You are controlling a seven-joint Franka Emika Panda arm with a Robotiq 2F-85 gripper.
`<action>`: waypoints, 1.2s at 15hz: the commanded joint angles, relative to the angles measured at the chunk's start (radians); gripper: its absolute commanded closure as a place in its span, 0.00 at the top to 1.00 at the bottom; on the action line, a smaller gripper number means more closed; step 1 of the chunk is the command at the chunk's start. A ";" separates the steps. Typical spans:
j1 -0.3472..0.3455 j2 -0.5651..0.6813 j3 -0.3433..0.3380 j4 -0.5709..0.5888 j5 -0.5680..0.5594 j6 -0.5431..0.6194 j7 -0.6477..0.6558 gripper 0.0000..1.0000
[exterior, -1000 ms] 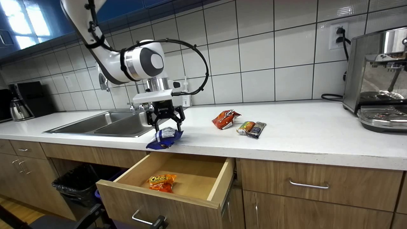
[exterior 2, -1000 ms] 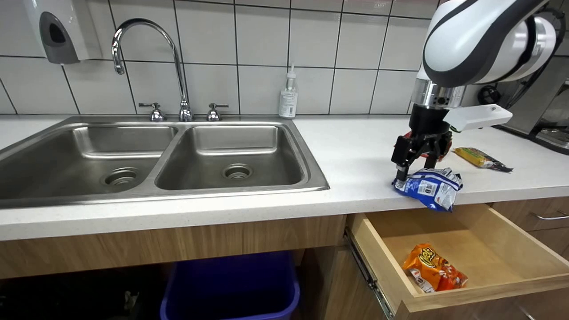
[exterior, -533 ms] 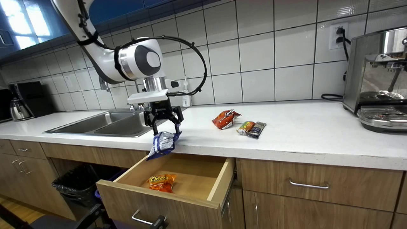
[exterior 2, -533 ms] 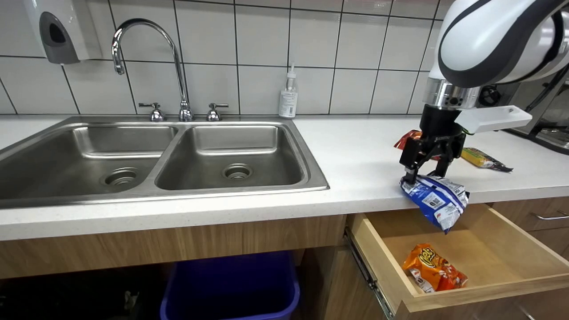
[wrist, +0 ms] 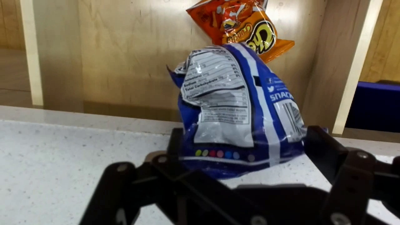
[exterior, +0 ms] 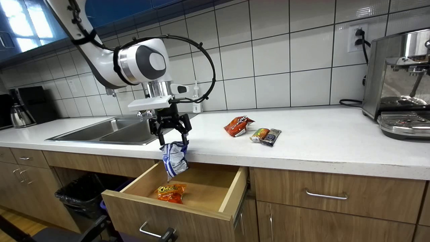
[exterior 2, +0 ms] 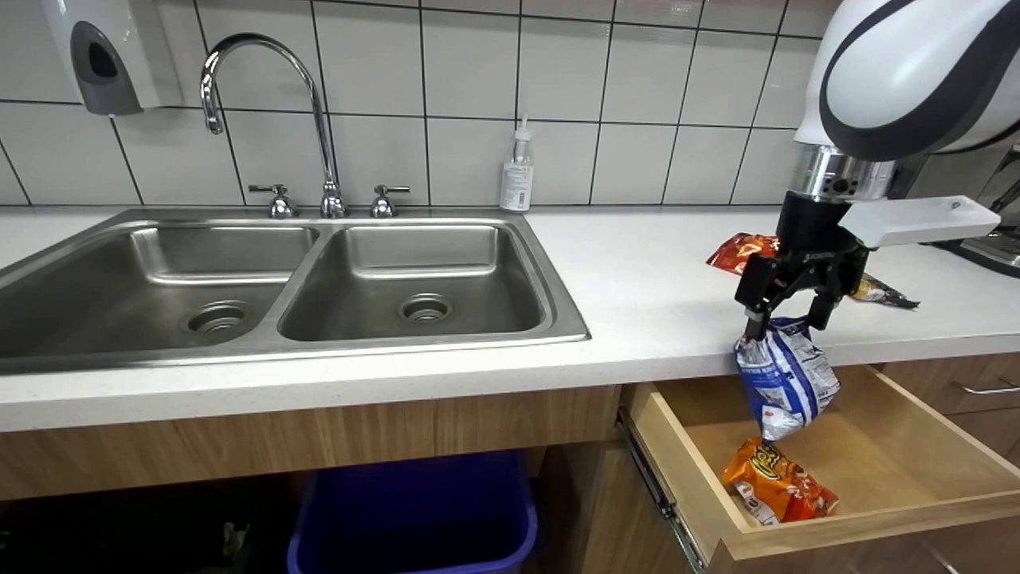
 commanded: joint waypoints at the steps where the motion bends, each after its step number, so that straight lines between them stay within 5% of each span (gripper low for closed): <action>1: 0.012 -0.066 -0.010 -0.068 -0.019 0.026 0.073 1.00; 8: 0.010 -0.108 -0.008 -0.113 -0.018 0.051 0.132 1.00; 18: -0.009 -0.077 -0.035 -0.024 -0.013 0.047 0.114 1.00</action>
